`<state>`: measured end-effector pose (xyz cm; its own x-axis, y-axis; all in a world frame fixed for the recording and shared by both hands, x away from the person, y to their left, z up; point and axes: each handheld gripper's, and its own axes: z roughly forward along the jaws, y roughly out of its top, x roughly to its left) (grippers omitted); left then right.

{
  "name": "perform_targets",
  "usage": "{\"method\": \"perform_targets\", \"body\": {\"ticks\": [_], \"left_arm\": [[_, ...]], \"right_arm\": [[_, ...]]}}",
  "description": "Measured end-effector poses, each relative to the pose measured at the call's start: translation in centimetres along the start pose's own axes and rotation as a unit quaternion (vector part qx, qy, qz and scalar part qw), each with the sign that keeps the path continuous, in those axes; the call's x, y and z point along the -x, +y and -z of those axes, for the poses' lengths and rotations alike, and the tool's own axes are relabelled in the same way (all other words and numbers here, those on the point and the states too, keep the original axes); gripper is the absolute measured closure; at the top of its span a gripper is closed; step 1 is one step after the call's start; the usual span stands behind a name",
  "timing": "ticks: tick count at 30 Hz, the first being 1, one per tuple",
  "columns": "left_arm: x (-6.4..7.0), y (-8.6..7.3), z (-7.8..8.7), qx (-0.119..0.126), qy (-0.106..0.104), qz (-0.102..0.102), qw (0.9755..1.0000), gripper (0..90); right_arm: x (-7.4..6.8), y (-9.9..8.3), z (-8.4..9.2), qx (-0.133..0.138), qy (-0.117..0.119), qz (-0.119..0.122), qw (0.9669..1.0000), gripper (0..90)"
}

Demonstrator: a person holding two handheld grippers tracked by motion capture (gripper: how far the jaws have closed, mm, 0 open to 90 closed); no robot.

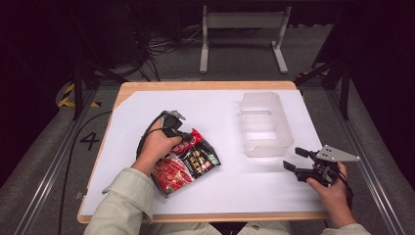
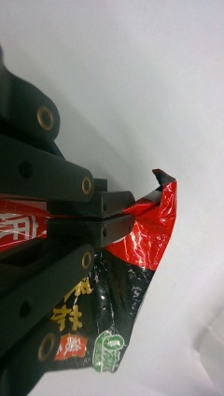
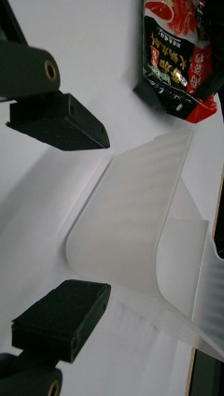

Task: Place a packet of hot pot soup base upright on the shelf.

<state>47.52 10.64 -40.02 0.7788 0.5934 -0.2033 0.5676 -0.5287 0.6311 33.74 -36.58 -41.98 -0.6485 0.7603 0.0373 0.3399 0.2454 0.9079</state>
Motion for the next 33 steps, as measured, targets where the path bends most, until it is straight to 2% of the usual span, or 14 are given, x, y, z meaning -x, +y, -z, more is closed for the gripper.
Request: {"method": "perform_targets", "body": {"ticks": [9,16,18,22,23,25,26,27,28,29,30,31,32,33], "left_arm": [[1.1,0.2,3.4,0.028,0.002,-0.014,0.9995,88.9],[2.9,0.3,5.8,0.051,-0.002,-0.028,0.9983,89.0],[3.3,0.2,6.5,0.055,0.003,-0.035,0.9978,89.0],[4.1,0.2,8.0,0.09,-0.001,-0.038,0.9952,89.0],[4.1,0.2,8.0,0.09,-0.001,-0.038,0.9952,89.0],[4.6,0.1,8.9,0.12,0.005,-0.045,0.9917,89.0],[4.6,0.1,8.9,0.12,0.005,-0.045,0.9917,89.0],[4.8,0.1,9.4,0.144,0.008,-0.044,0.9885,89.0],[4.8,0.1,9.4,0.144,0.008,-0.044,0.9885,89.0],[5.1,0.0,9.9,0.166,0.011,-0.045,0.9851,89.0],[5.1,0.0,9.9,0.166,0.011,-0.045,0.9851,89.0],[5.2,0.0,10.2,0.178,0.013,-0.048,0.9827,89.0],[5.4,-0.1,10.6,0.2,0.017,-0.047,0.9786,89.0],[5.4,-0.1,10.6,0.2,0.017,-0.047,0.9786,88.9]], "right_arm": [[0.0,0.0,0.0,0.002,-0.005,0.001,1.0,26.5],[-0.1,0.1,0.1,0.004,-0.008,0.003,1.0,28.0],[-0.2,0.2,0.2,0.006,-0.009,0.007,0.9999,29.7],[-0.3,0.3,0.2,0.01,-0.007,0.007,0.9999,29.8],[-0.3,0.3,0.2,0.01,-0.007,0.006,0.9999,29.9],[-0.3,0.3,0.2,0.01,-0.006,0.006,0.9999,29.8],[-0.3,0.3,0.2,0.01,-0.006,0.006,0.9999,29.8],[-0.4,0.3,0.2,0.011,-0.006,0.007,0.9999,29.9],[-0.4,0.3,0.2,0.012,-0.006,0.007,0.9999,29.9],[-0.4,0.3,0.2,0.011,-0.006,0.006,0.9999,29.8],[-0.4,0.3,0.2,0.011,-0.006,0.006,0.9999,29.8],[-0.4,0.3,0.2,0.011,-0.006,0.006,0.9999,29.9],[-0.4,0.3,0.2,0.011,-0.006,0.006,0.9999,29.9],[-0.4,0.3,0.2,0.011,-0.006,0.006,0.9999,29.9]]}}
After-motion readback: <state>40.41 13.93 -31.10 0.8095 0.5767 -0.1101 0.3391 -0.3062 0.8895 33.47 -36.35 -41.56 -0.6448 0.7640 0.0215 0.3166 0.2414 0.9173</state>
